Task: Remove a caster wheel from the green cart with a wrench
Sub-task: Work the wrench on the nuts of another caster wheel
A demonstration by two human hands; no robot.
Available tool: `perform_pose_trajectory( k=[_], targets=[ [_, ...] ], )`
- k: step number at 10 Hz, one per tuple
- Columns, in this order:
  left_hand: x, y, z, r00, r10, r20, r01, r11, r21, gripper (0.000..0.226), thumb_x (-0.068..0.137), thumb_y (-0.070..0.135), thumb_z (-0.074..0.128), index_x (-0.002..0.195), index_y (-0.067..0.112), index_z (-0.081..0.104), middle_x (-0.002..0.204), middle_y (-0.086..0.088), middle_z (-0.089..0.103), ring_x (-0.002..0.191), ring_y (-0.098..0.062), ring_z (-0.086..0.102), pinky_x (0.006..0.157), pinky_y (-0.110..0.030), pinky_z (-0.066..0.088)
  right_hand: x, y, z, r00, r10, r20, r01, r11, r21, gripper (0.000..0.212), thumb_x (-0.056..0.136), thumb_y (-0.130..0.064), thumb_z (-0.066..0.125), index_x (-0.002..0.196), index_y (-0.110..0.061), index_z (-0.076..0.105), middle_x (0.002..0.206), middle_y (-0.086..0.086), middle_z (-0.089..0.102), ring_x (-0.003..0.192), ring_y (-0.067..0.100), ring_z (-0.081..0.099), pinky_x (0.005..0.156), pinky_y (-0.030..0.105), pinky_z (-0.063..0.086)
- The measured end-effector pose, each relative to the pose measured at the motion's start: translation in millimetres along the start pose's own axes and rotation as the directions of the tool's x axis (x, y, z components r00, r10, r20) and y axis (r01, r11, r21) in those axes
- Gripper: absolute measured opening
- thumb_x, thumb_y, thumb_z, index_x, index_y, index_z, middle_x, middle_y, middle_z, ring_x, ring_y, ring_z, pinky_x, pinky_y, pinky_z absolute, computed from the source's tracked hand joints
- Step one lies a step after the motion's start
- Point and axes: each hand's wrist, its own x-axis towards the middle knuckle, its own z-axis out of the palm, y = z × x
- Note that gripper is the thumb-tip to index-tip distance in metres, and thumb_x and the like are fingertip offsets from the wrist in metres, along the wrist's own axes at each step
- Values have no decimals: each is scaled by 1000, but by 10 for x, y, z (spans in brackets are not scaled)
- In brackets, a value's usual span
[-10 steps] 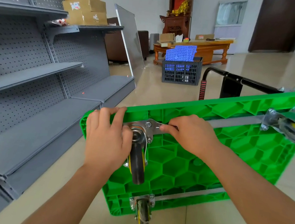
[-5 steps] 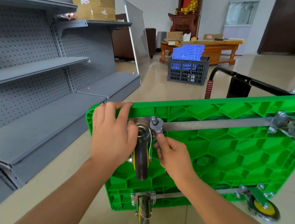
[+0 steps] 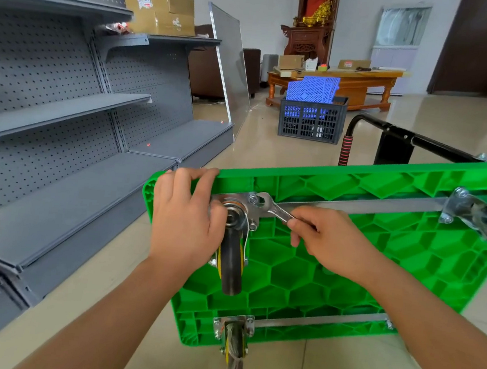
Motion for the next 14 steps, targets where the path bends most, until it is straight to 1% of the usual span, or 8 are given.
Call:
perform_pose_trajectory(
  k=[4,5,7,8,9,10,12,14],
  targets=[
    [5,-11,-9,1000,2,23,-2,1000,5,52,89,25,39,132,8,63,117,-12,55,105,-35,48,100,-49,40,134,4,41,996,-52,-69,38,982,-185,34,100,-28,59,67,-22,61,53,-28,56,47,3,50,47,19,33],
    [3,-10,-2,1000,0,15,1,1000,-1,51,90,25,39,131,8,64,117,-12,55,105,-35,48,100,-49,40,163,12,-11,989,-84,-122,41,947,-317,33,99,-40,57,69,-26,55,57,-11,60,52,7,52,53,31,41],
    [6,-19,-1,1000,1,18,0,1000,-5,51,90,25,40,131,8,63,117,-13,56,104,-36,48,99,-48,39,245,1,-40,981,-75,-178,-23,868,-495,39,97,-56,51,70,-28,53,65,-2,61,69,26,61,57,33,44],
    [18,-18,13,1000,-1,15,1,1000,-10,50,90,24,40,131,8,64,116,-13,56,103,-36,48,98,-48,40,228,156,146,980,9,-200,-48,980,-193,39,97,-49,56,71,-22,64,57,-5,63,51,10,56,53,30,47],
    [22,-1,29,1000,-9,-4,9,1000,-11,49,89,24,41,130,7,64,115,-13,56,103,-36,48,97,-49,40,64,150,618,974,187,-125,-140,939,314,34,100,-39,56,74,-19,66,58,1,64,48,12,50,53,35,44],
    [13,19,42,1000,-16,-26,16,1000,-24,49,89,24,41,128,7,65,115,-14,56,104,-34,45,96,-48,39,-7,64,924,956,254,-149,-148,853,501,36,102,-38,53,76,-17,66,58,-1,60,51,15,48,53,33,39],
    [-6,-5,-5,1000,-7,-3,7,1000,-17,50,89,24,41,130,7,64,116,-14,55,105,-36,48,97,-47,38,-120,159,802,983,160,-92,-103,890,445,32,104,-30,50,82,-14,66,62,3,56,50,16,40,49,33,31],
    [6,18,-3,1000,-20,12,21,1000,-16,51,88,24,40,130,7,64,116,-13,55,105,-35,47,98,-47,40,-78,182,443,989,115,-94,-95,976,194,38,103,-34,51,71,-16,62,56,-5,57,43,3,41,48,22,34]
  ],
)
